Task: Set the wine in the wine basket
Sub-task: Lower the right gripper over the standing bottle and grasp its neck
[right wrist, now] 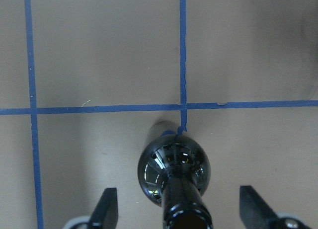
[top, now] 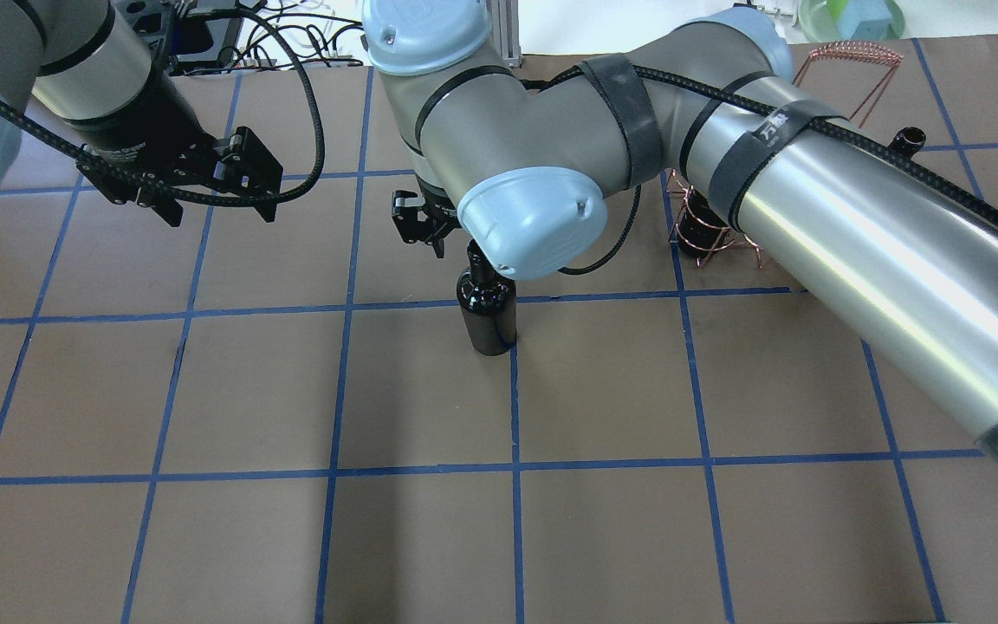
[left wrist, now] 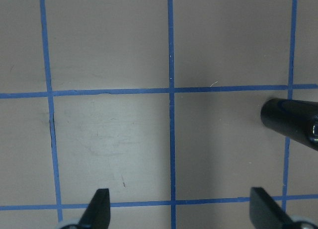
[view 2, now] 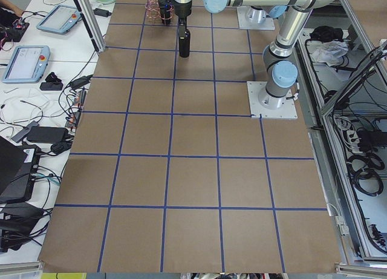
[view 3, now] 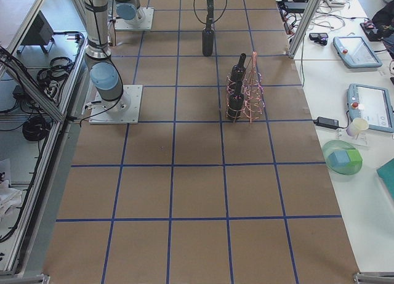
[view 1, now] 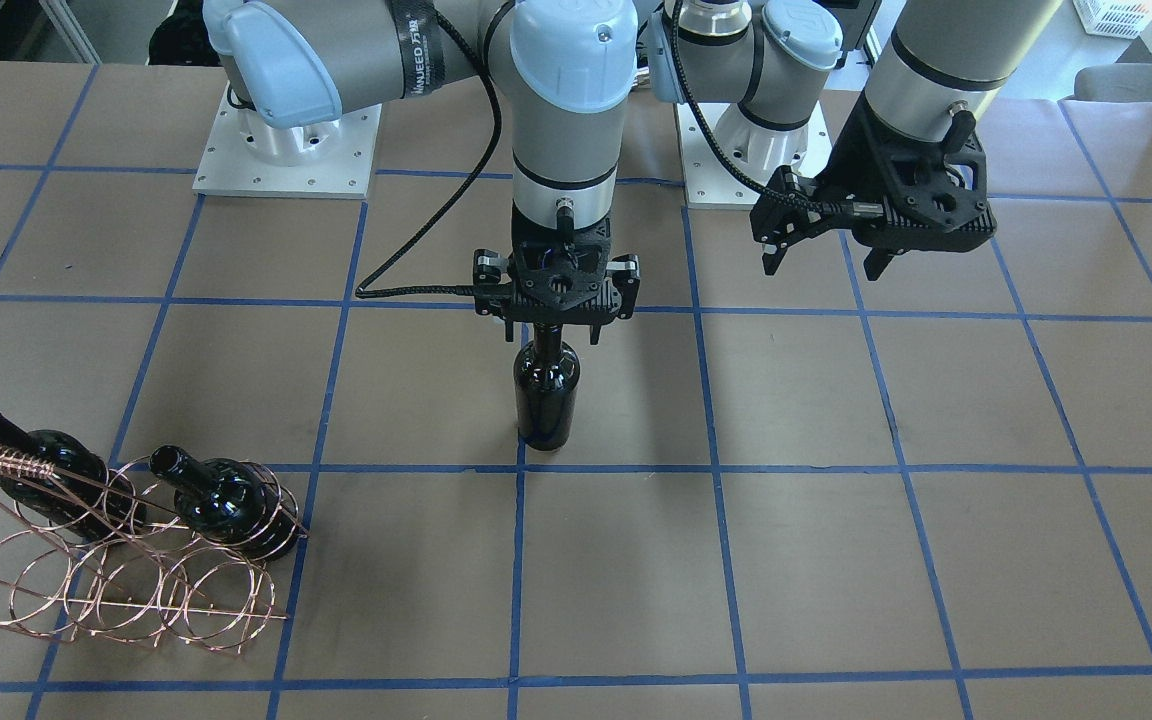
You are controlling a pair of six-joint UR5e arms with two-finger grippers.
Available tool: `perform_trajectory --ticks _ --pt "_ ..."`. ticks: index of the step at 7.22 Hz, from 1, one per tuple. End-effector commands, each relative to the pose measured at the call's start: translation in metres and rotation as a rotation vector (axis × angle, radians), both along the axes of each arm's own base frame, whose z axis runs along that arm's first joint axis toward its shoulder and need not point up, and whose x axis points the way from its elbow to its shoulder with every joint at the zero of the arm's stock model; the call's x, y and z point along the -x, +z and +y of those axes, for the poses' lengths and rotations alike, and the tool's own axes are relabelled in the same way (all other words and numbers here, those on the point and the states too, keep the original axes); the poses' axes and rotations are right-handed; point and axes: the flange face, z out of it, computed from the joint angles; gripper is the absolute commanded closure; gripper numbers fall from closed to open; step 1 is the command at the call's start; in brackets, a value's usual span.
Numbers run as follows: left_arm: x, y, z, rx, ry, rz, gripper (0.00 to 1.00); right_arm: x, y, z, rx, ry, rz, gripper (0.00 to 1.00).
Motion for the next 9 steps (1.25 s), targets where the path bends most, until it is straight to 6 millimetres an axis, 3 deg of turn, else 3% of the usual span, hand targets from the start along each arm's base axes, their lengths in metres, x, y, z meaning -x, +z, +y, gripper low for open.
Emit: perform_trajectory --ticks 1,2,3,4,5,7,8,9 --pt "-0.015 0.0 -0.004 0.005 0.03 0.0 0.0 0.001 -0.002 0.001 -0.014 0.0 0.007 0.41" --pt "-0.025 -0.001 -0.006 -0.001 0.049 0.004 0.0 0.0 -0.002 0.001 -0.015 0.0 0.004 0.48" --pt "-0.022 -0.002 -0.005 -0.003 0.049 0.001 0.0 -0.002 -0.002 0.002 -0.026 -0.003 -0.017 0.61" --pt "-0.021 -0.001 -0.004 -0.001 0.052 0.001 0.0 -0.002 -0.002 0.002 -0.027 -0.004 -0.018 0.9" --pt "-0.02 -0.001 -0.004 -0.003 0.052 0.001 0.0 -0.002 -0.003 0.002 -0.029 -0.003 -0.019 1.0" --pt "-0.019 -0.001 -0.004 -0.003 0.051 0.001 0.0 0.001 -0.003 0.001 -0.048 0.005 -0.039 1.0" --pt "-0.019 -0.001 -0.004 -0.003 0.049 0.001 0.0 0.009 0.008 -0.003 -0.039 0.005 -0.043 1.0" --pt "-0.019 -0.001 -0.004 -0.004 0.052 0.001 0.0 0.033 0.032 -0.007 -0.035 0.012 -0.039 1.0"
